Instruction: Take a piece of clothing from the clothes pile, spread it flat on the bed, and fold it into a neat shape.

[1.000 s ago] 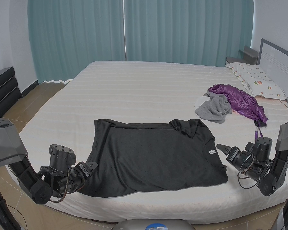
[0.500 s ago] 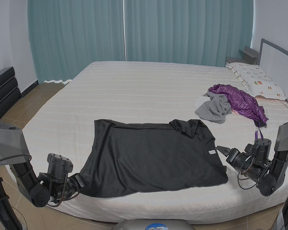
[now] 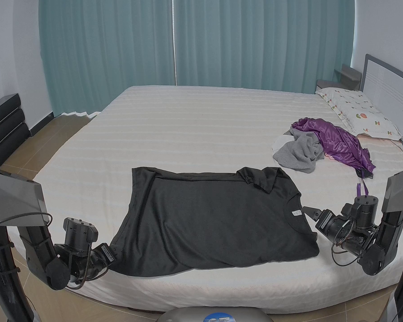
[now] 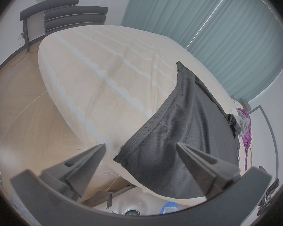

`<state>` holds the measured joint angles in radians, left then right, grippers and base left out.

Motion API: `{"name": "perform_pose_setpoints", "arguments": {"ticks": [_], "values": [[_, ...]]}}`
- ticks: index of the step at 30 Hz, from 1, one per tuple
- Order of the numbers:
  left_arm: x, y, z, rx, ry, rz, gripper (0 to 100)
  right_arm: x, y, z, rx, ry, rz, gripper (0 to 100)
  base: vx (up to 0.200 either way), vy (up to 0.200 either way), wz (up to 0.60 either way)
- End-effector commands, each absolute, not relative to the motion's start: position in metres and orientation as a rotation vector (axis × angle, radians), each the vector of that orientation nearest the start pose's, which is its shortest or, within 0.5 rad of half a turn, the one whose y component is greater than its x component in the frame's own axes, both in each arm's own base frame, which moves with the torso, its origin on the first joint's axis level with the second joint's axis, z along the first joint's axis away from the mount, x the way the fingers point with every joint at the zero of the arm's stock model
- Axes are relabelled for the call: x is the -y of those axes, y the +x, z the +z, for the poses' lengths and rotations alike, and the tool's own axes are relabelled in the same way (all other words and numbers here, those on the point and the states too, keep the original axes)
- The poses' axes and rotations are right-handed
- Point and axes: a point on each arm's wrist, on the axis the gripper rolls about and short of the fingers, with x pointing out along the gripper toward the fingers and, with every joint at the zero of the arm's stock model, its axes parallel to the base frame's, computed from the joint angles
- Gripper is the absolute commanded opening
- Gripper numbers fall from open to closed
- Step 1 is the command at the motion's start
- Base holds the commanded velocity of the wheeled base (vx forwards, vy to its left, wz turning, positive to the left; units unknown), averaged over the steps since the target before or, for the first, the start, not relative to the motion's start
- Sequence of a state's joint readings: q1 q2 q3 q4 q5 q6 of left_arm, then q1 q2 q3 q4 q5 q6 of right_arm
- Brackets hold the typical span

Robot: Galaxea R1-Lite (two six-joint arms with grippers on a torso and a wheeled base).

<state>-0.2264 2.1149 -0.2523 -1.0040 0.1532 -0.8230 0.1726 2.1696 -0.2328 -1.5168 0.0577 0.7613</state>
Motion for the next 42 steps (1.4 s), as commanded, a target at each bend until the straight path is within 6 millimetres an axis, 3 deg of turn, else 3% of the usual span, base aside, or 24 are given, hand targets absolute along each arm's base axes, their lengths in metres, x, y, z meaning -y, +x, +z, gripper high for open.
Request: {"name": "perform_pose_setpoints", "arguments": {"ticks": [1,13,17,28,29,38,42], "values": [[0.046,0.237,-0.027,-0.846,-0.612,0.301,0,-0.048,0.266,0.016,-0.487,0.722,0.055,100,0.000,0.000,0.00],[0.038,0.207,-0.024,-0.826,-0.612,0.296,0,-0.038,0.248,0.014,-0.534,0.644,0.023,100,0.000,0.000,0.00],[0.036,0.204,-0.018,-0.770,-0.608,0.270,0,-0.029,0.241,0.006,-0.580,0.554,0.004,100,0.000,0.000,0.00],[0.027,0.208,-0.018,-0.747,-0.630,0.308,0,-0.038,0.252,-0.032,-0.689,0.542,0.003,100,0.000,0.000,0.00],[0.027,0.209,-0.018,-0.746,-0.630,0.307,0,-0.039,0.256,-0.035,-0.687,0.545,0.002,0,0.000,0.000,0.00],[0.027,0.209,-0.018,-0.744,-0.631,0.307,0,-0.041,0.265,-0.032,-0.656,0.592,0.029,0,0.000,0.000,0.00],[0.026,0.210,-0.018,-0.739,-0.631,0.308,0,-0.039,0.282,-0.015,-0.541,0.609,0.056,0,0.000,0.000,0.00]]}}
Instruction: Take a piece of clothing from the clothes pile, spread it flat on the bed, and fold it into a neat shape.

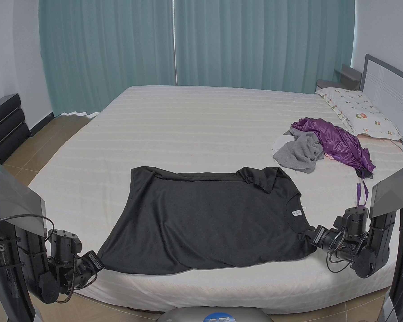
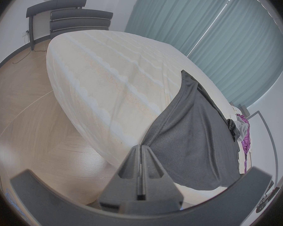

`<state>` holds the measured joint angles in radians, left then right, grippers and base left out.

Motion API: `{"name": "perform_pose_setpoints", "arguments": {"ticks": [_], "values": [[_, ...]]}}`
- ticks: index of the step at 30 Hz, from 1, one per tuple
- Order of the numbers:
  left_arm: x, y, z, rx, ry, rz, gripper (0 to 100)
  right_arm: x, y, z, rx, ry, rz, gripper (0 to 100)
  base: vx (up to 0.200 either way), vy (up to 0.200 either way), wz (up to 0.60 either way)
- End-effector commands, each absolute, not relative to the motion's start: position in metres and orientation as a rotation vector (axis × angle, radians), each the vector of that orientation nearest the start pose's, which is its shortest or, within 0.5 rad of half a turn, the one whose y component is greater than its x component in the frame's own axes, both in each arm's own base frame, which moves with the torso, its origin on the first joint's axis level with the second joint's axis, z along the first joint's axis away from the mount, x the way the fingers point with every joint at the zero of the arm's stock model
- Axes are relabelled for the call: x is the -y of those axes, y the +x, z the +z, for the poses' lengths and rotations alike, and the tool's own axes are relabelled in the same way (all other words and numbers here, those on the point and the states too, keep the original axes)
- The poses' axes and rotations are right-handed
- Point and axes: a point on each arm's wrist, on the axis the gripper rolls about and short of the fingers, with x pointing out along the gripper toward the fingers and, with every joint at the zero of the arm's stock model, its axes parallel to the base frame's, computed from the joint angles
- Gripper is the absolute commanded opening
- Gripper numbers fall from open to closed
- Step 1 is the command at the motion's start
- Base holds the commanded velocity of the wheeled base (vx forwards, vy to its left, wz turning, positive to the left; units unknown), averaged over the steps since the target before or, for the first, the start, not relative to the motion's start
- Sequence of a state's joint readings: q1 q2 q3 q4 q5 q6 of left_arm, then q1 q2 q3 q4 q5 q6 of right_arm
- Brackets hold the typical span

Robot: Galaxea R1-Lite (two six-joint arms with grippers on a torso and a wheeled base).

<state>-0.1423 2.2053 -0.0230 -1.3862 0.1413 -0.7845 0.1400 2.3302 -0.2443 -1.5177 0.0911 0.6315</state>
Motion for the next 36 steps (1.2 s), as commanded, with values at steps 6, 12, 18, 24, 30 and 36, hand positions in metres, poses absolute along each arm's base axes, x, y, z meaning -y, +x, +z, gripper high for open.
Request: {"name": "perform_pose_setpoints", "arguments": {"ticks": [6,12,18,24,30,36], "values": [[0.025,0.216,-0.020,-0.719,-0.630,0.330,0,-0.042,0.310,-0.004,-0.442,0.620,0.084,0,0.000,0.000,0.00],[0.024,0.221,-0.019,-0.685,-0.638,0.332,0,-0.049,0.346,0.003,-0.383,0.621,0.100,0,0.000,0.000,0.00],[0.024,0.225,-0.018,-0.670,-0.636,0.339,0,-0.057,0.386,0.000,-0.373,0.619,0.095,0,0.000,0.000,0.00],[0.024,0.224,-0.019,-0.672,-0.638,0.337,0,-0.072,0.416,-0.013,-0.364,0.602,0.061,0,0.000,0.000,0.00],[0.024,0.224,-0.019,-0.672,-0.640,0.337,0,-0.082,0.428,-0.026,-0.370,0.597,0.073,100,0.000,0.000,0.00],[0.024,0.224,-0.019,-0.675,-0.639,0.338,0,-0.084,0.423,-0.015,-0.347,0.601,0.094,100,0.000,0.000,0.00]]}}
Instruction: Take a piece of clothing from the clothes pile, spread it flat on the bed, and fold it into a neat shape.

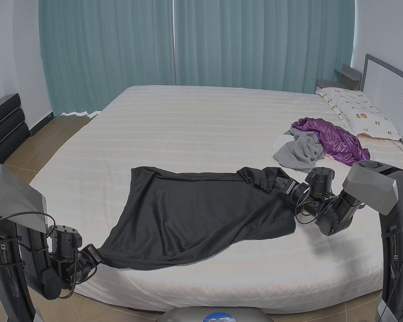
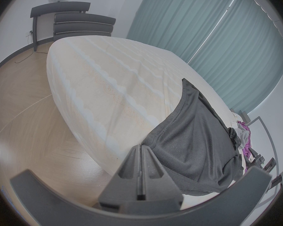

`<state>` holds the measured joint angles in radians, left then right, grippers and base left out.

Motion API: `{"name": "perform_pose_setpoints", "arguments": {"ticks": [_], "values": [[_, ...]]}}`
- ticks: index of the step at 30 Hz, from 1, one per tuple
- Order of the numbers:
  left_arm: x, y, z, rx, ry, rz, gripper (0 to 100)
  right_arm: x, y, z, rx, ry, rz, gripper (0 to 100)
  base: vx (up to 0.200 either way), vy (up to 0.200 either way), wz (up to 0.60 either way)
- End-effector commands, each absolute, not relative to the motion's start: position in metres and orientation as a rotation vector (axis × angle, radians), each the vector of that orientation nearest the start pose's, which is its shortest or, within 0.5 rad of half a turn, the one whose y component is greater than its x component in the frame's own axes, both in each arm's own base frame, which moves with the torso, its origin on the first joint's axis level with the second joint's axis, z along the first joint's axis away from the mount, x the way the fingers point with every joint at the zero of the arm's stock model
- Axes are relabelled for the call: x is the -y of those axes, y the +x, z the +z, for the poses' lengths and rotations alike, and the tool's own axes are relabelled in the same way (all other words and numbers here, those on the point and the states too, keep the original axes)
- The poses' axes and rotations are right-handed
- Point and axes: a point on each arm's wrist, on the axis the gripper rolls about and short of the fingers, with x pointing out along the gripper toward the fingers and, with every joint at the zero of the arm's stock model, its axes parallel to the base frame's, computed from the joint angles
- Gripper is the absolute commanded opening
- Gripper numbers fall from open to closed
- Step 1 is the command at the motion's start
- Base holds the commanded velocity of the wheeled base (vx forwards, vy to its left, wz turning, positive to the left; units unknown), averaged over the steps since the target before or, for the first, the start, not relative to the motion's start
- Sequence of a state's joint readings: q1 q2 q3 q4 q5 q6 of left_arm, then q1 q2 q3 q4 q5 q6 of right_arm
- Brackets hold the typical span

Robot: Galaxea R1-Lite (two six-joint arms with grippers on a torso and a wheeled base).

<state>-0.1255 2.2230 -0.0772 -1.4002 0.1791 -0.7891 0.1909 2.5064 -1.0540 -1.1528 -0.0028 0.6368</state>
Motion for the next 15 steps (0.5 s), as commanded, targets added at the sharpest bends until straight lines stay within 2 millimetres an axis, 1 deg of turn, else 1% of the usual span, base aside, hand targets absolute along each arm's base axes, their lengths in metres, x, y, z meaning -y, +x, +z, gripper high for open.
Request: {"name": "perform_pose_setpoints", "arguments": {"ticks": [1,2,3,4,6,7,8,9,10,12,13,15], "values": [[0.024,0.224,-0.019,-0.675,-0.641,0.338,0,-0.083,0.419,-0.005,-0.334,0.604,0.105,100,0.000,0.000,0.00],[0.024,0.224,-0.019,-0.676,-0.641,0.337,0,-0.082,0.419,-0.005,-0.334,0.604,0.105,100,0.000,0.000,0.00],[0.024,0.224,-0.019,-0.676,-0.641,0.337,0,-0.079,0.414,0.005,-0.324,0.607,0.110,100,0.000,0.000,0.00],[0.024,0.224,-0.019,-0.674,-0.642,0.336,0,-0.075,0.407,0.020,-0.314,0.614,0.126,100,0.000,0.000,0.00],[0.024,0.223,-0.019,-0.676,-0.641,0.337,0,-0.067,0.395,0.032,-0.321,0.618,0.136,100,0.000,0.000,0.00],[0.024,0.223,-0.019,-0.677,-0.641,0.338,0,-0.065,0.386,0.034,-0.338,0.620,0.143,100,0.000,0.000,0.00],[0.024,0.223,-0.019,-0.676,-0.641,0.337,0,-0.064,0.385,0.035,-0.341,0.620,0.145,100,0.000,0.000,0.00],[0.024,0.223,-0.018,-0.676,-0.640,0.337,0,-0.062,0.370,0.034,-0.387,0.622,0.160,100,0.000,0.000,0.00],[0.024,0.223,-0.018,-0.674,-0.640,0.336,0,-0.061,0.362,0.032,-0.415,0.622,0.165,100,0.000,0.000,0.00],[0.024,0.222,-0.017,-0.672,-0.640,0.333,0,-0.059,0.348,0.024,-0.469,0.620,0.163,100,0.000,0.000,0.00],[0.024,0.222,-0.017,-0.672,-0.640,0.333,0,-0.058,0.338,0.016,-0.509,0.614,0.163,100,0.000,0.000,0.00],[0.025,0.222,-0.017,-0.672,-0.640,0.332,0,-0.058,0.328,0.008,-0.545,0.613,0.171,100,0.000,0.000,0.00]]}}
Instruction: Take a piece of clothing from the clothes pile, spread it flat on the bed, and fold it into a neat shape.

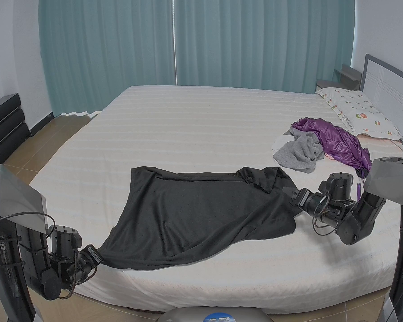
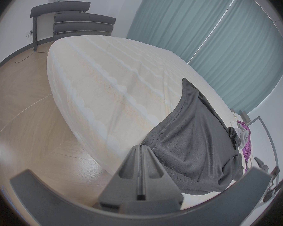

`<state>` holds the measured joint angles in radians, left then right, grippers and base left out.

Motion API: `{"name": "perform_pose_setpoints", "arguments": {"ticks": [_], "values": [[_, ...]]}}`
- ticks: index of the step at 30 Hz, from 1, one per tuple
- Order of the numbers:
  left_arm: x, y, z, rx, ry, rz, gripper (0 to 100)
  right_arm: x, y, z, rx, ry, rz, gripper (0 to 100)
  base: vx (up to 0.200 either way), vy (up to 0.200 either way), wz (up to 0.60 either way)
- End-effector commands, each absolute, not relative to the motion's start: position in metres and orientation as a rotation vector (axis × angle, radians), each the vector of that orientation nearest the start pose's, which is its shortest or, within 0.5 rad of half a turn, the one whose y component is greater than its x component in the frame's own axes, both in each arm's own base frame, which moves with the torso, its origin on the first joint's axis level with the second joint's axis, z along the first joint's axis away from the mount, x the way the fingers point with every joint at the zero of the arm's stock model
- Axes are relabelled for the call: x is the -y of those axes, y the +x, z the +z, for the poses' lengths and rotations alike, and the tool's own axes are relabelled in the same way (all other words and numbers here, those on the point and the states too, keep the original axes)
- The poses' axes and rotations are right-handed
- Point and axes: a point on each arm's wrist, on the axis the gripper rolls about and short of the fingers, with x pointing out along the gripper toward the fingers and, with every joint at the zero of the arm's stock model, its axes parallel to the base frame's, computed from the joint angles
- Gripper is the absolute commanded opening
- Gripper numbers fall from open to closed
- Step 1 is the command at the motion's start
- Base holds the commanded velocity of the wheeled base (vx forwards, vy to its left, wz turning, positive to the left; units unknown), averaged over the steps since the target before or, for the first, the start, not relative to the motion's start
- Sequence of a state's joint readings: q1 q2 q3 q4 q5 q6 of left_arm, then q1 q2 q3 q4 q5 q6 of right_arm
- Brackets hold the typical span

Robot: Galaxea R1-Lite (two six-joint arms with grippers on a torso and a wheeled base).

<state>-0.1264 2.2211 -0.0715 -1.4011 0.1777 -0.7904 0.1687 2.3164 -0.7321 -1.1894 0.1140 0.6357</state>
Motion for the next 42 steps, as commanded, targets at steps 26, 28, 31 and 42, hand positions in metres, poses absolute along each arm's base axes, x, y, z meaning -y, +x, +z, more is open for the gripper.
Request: {"name": "perform_pose_setpoints", "arguments": {"ticks": [26,28,31,42], "values": [[0.025,0.222,-0.016,-0.672,-0.636,0.332,0,-0.068,0.304,-0.022,-0.688,0.604,0.196,0,0.000,0.000,0.00],[0.025,0.221,-0.016,-0.674,-0.635,0.332,0,-0.060,0.295,-0.011,-0.685,0.618,0.205,0,0.000,0.000,0.00],[0.025,0.221,-0.016,-0.671,-0.634,0.331,0,-0.050,0.280,0.006,-0.681,0.643,0.233,0,0.000,0.000,0.00],[0.024,0.219,-0.004,-0.632,-0.635,0.313,0,-0.034,0.228,0.034,-0.690,0.657,0.237,0,0.000,0.000,0.00]]}}
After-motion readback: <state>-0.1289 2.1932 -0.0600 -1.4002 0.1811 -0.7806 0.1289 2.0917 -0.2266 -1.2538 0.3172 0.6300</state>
